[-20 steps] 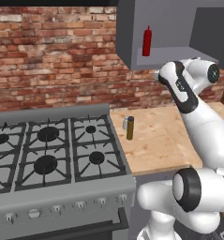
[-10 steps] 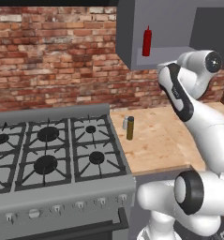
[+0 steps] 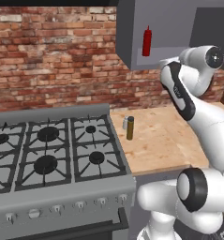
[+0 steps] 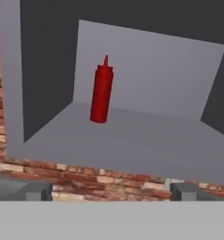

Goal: Collect the turmeric, ketchup, and shaker from the cabinet and place them next to the stove.

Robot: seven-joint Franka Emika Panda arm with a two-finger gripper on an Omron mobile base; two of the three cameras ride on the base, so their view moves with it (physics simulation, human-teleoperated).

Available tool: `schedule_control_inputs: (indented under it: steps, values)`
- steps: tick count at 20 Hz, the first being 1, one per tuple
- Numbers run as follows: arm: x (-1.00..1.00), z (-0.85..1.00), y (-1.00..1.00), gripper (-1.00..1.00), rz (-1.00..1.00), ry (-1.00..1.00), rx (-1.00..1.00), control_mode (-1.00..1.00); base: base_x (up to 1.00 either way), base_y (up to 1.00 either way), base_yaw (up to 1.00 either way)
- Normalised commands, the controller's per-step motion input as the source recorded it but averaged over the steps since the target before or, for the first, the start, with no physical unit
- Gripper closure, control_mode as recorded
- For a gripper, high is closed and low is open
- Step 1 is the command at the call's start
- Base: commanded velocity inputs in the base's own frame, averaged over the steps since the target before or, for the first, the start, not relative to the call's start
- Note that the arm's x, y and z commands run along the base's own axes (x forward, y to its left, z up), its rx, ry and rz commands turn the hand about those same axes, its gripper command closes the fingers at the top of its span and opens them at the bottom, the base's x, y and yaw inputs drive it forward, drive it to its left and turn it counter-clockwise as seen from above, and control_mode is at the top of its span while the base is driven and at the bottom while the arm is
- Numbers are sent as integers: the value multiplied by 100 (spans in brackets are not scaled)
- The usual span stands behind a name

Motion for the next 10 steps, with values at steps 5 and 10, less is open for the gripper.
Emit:
schedule_control_inputs:
  steps: [5,10]
  values:
    - [0,7,-23,-100,-1,-1,4,-100,0,0,0]
    - [0,8,-19,-100,0,-3,4,-100,0,0,0]
